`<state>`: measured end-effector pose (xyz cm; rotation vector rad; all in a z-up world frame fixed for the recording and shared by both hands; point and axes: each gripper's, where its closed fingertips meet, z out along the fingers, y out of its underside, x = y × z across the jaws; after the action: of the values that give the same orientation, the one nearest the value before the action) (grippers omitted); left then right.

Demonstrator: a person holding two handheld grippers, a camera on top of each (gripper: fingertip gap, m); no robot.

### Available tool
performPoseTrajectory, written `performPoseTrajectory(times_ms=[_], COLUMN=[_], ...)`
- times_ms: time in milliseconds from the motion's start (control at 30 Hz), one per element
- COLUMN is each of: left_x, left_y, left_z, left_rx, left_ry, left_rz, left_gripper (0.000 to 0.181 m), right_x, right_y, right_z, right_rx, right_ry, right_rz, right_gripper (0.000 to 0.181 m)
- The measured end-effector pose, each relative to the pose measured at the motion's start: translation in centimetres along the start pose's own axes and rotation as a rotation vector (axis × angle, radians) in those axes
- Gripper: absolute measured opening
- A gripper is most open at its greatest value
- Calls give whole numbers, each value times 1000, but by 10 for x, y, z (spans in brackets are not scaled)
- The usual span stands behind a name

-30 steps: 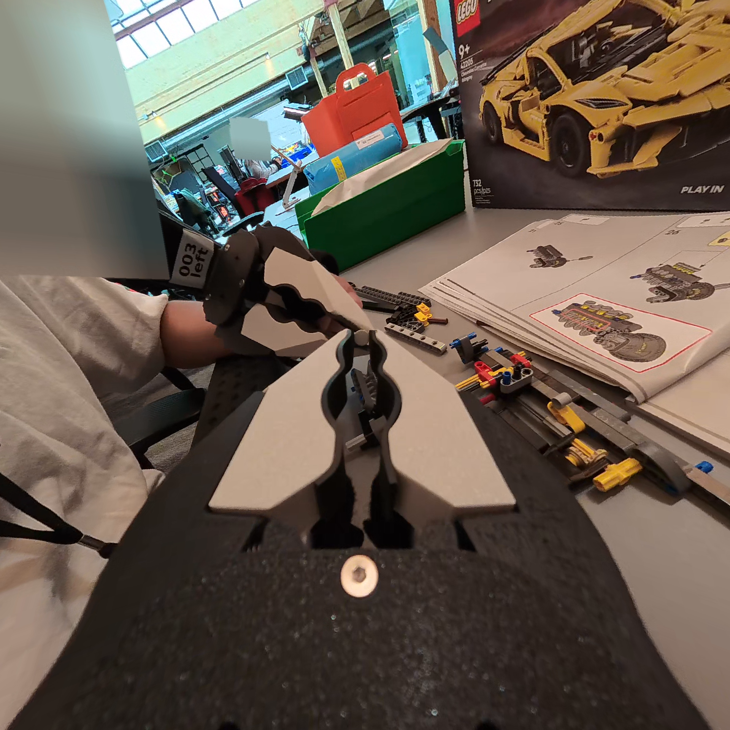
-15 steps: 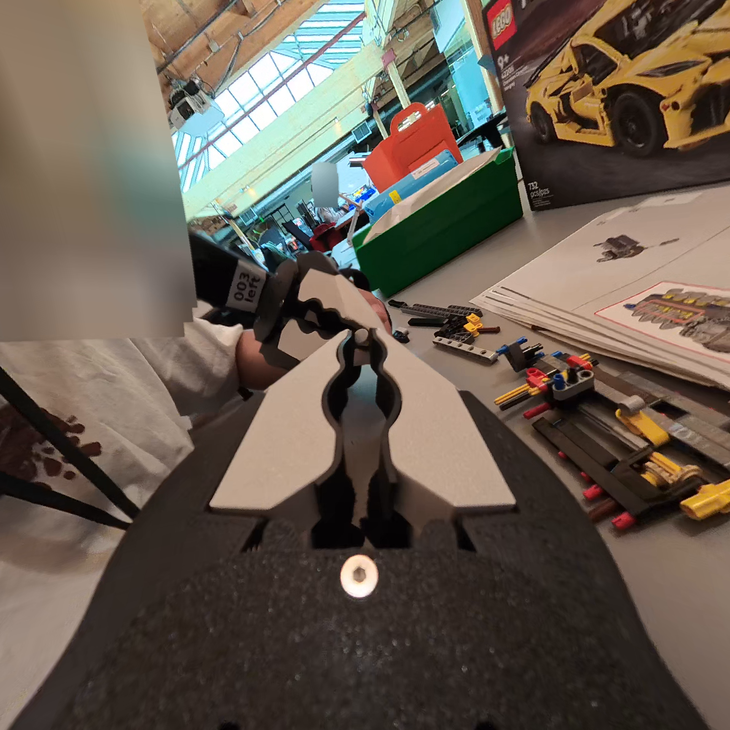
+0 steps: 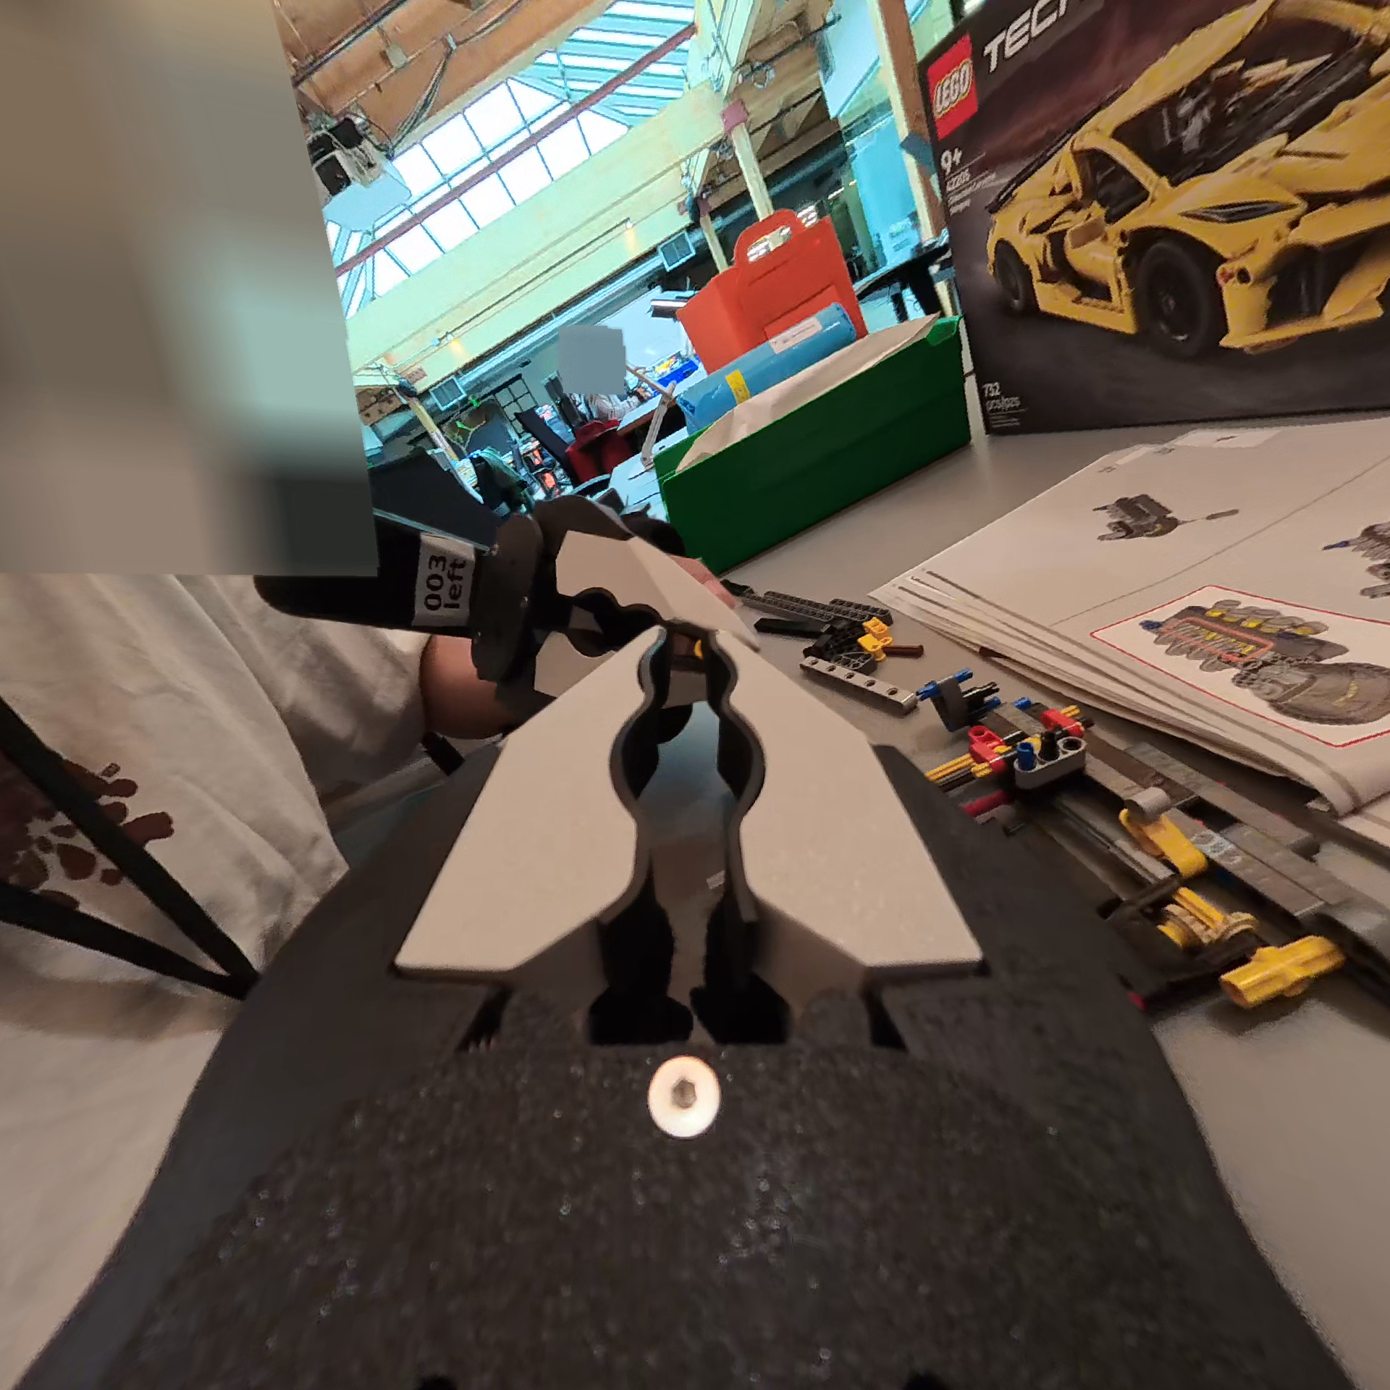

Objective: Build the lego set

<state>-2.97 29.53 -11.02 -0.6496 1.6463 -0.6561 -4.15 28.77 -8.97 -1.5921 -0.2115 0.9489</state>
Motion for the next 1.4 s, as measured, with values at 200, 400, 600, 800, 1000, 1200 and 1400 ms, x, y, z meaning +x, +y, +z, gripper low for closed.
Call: performPoseTrajectory(times_ms=[200, 400, 600, 800, 1000, 1200, 1400], left_x=[-15, -66, -82, -43, -15, 27, 30], left_y=[20, 53, 72, 66, 64, 82, 90], left_z=[0, -11, -16, -17, -27, -40, -44], left_rx=[-62, -120, -150, -158, -181, -313, -361], left_ry=[-7, -104, -110, 149, 343, 562, 573], left_rz=[-56, -212, -315, -330, -382, -331, -292], left_gripper=[3, 4, 3, 3, 3, 3, 3], right_x=[16, 22, 32, 32, 39, 46, 32], right_y=[-3, -1, 40, 84, 95, 101, 76], right_z=[-8, -16, -5, 7, 13, 12, 25], right_rx=[-15, -60, -299, -562, -724, -801, -766], right_ry=[108, 215, 322, 317, 239, 179, 163], right_rz=[-60, -159, -335, -434, -499, -469, -455], right_gripper=[9, 11, 12, 36, 34, 23, 22])
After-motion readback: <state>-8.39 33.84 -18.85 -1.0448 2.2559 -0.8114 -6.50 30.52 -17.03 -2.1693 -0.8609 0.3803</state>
